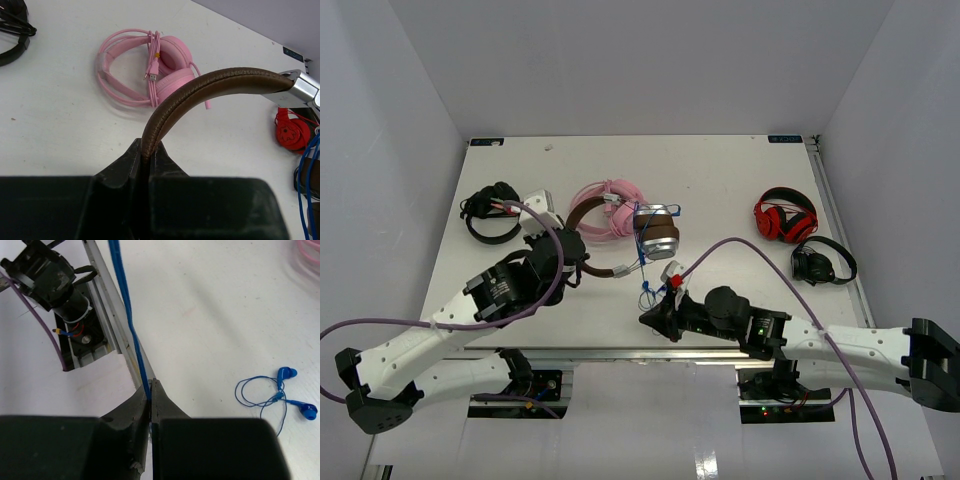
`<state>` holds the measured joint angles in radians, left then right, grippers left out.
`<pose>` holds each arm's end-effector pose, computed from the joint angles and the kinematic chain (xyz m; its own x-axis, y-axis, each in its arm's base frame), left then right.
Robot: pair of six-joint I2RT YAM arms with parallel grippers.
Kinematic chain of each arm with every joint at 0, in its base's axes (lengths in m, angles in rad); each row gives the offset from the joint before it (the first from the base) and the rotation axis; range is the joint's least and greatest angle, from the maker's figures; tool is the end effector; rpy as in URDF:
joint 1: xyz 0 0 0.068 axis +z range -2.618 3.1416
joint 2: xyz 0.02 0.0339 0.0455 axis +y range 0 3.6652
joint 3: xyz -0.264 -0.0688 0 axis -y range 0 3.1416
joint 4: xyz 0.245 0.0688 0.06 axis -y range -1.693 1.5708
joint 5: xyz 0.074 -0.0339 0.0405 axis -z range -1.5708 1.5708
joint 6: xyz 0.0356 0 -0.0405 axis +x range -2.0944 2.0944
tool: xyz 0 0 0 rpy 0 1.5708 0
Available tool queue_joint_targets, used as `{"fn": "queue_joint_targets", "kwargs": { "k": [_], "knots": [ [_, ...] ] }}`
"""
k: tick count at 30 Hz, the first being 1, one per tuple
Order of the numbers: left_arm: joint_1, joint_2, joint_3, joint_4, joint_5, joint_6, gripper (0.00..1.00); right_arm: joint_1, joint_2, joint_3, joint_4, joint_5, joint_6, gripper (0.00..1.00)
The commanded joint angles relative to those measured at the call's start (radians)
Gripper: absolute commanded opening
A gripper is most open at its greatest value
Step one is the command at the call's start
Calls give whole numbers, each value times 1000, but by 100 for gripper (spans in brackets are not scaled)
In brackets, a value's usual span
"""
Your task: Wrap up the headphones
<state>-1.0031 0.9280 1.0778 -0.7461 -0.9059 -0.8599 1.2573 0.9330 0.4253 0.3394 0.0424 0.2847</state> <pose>0.1174 -0.1320 0.3668 -0.3259 -0.3585 -0.8748 -0.1178 0.9335 -0.3386 0.0675 0.2032 0.2406 -0.3129 -0.0552 -0.9482 -0.8853 0.3786 0.2701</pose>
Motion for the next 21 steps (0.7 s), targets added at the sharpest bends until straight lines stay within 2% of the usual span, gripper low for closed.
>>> {"fn": "queue_joint_targets", "kwargs": {
  "k": [1, 8, 21],
  "knots": [
    [6, -58, -7, 93, 57, -50, 0, 7, 19, -31, 116, 131, 11, 8],
    [6, -119, -12, 116, 144, -62, 0, 7, 52, -99, 271, 189, -15, 8],
    [6, -157, -1, 141, 216, -97, 0, 7, 283, -126, 640, 64, -155, 8]
  ]
}}
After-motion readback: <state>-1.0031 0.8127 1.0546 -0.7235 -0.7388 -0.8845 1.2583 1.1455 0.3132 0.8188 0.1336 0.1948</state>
